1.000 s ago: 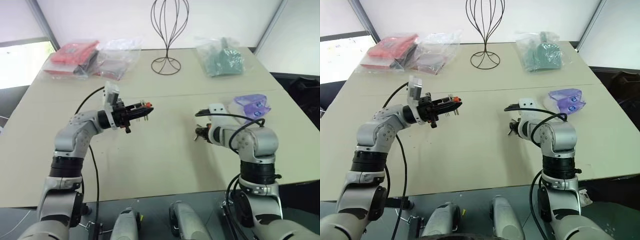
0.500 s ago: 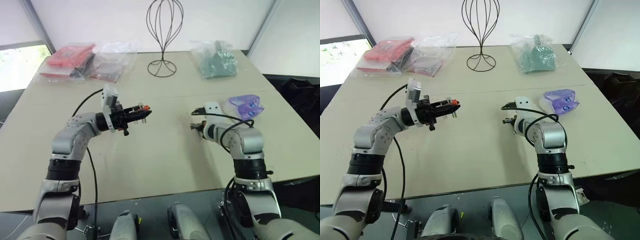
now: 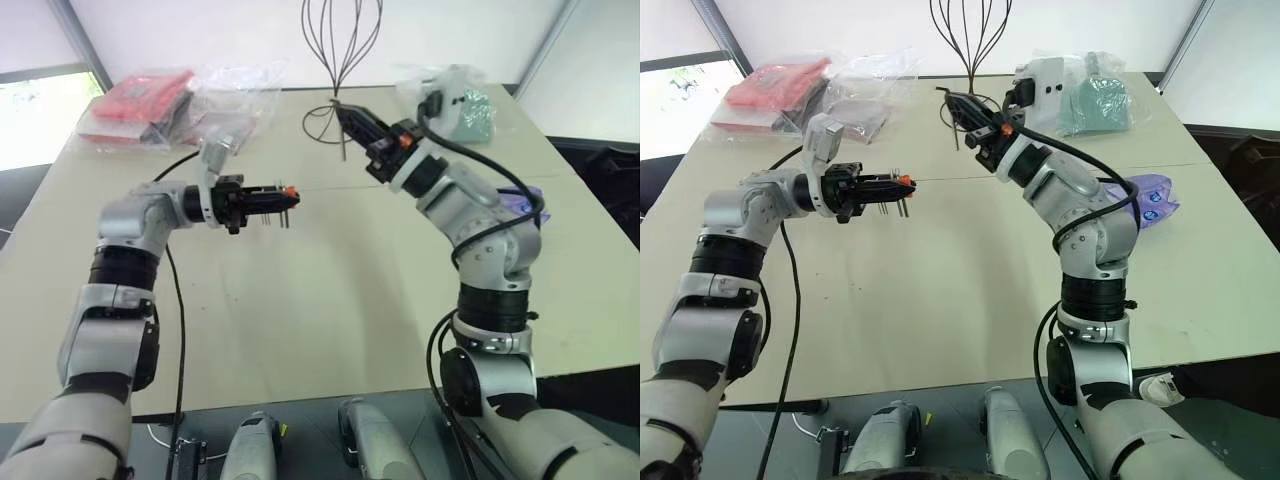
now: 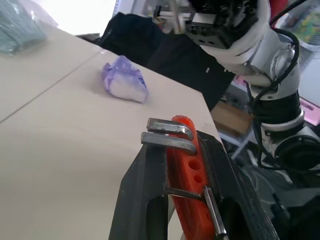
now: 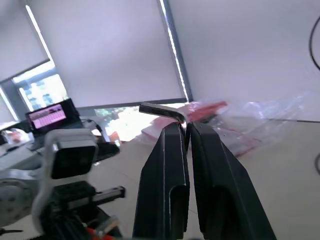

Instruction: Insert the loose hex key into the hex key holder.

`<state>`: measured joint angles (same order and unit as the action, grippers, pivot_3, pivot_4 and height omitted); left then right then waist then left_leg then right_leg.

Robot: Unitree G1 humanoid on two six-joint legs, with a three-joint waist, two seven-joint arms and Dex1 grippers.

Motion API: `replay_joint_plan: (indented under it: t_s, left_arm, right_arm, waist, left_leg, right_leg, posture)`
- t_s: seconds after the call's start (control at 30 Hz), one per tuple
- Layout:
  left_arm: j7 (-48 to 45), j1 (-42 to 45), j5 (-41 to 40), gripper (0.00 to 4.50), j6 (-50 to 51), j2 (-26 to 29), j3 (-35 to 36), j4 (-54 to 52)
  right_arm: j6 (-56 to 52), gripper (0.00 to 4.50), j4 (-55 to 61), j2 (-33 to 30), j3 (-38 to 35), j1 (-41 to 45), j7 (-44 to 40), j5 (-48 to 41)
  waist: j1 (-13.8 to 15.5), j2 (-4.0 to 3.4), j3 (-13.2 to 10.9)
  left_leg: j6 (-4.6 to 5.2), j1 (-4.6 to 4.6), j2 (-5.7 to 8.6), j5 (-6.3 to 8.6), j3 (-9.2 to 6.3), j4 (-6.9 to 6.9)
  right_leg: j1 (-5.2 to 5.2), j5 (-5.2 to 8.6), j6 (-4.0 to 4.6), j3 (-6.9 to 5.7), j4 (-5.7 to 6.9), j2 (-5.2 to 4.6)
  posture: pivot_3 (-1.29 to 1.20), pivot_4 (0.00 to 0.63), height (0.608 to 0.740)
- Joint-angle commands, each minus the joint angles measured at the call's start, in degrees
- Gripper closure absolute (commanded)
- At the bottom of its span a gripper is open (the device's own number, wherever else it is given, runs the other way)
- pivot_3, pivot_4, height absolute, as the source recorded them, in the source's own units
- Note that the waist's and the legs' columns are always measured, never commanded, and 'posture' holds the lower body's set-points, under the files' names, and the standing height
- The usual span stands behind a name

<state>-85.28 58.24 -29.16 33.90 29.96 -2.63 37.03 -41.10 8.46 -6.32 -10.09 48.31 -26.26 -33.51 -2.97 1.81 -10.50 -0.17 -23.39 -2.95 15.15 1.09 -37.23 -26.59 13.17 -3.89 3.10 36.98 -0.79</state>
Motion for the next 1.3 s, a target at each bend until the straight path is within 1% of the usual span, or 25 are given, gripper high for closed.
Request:
replay_joint_plan:
  t_s: [0.03, 0.23, 0.37, 0.93, 1.3]
  left_arm:
    - [-3.57, 4.8, 1.84, 4.26, -2.61, -1.37, -0.62, 3.48]
    - [-5.45, 9.02, 3.88, 4.26, -4.79, -3.73, -0.15, 7.97]
    - [-6.11, 10.26, 3.86, 4.26, -4.8, -4.28, 0.7, 8.27]
    - [-5.13, 9.39, 1.58, 4.26, -0.55, -4.16, 4.35, 3.04]
    - [-4.22, 9.42, 0.98, 4.26, 0.8, -4.29, 5.76, 2.46]
  right_arm:
    - [2.65, 4.47, 3.81, 1.48, 0.77, 1.24, 0.27, -2.58]
    - [4.47, 4.47, 4.13, 3.25, 2.92, 0.72, 1.35, -2.89]
    - [5.02, 4.47, 4.48, 3.5, 3.86, -0.4, 1.55, -2.81]
    - [7.12, 4.47, 2.11, 3.39, 4.78, -1.79, 2.61, -2.28]
    - [8.54, 4.47, 0.62, 2.5, 4.75, -2.11, 2.58, -1.96]
  waist:
    - [0.3, 0.0, 0.0]
    - [0.32, 0.0, 0.0]
    - [0.35, 0.0, 0.0]
    - [0.36, 0.0, 0.0]
    - [0.37, 0.0, 0.0]
  left_leg:
    - [0.0, 0.01, -0.01, 0.0, -0.02, -0.02]
    - [0.0, 0.07, -0.02, 0.0, -0.06, -0.05]
    - [0.0, 0.06, -0.02, -0.01, -0.07, -0.05]
    - [0.0, 0.04, -0.02, -0.01, -0.08, -0.12]
    - [0.0, 0.04, -0.02, -0.01, -0.08, -0.15]
  right_leg:
    - [0.0, 0.0, 0.0, -0.01, 0.05, 0.02]
    - [0.0, 0.0, 0.02, 0.0, 0.19, 0.09]
    - [0.0, 0.0, 0.02, 0.0, 0.18, 0.08]
    - [0.0, -0.01, 0.01, 0.0, 0.22, 0.08]
    - [0.0, -0.01, 0.01, 0.0, 0.25, 0.08]
  posture:
    - [0.0, 0.15, 0.74]
    - [0.0, 0.15, 0.74]
    - [0.0, 0.15, 0.74]
    - [0.0, 0.15, 0.74]
    - [0.0, 0.15, 0.74]
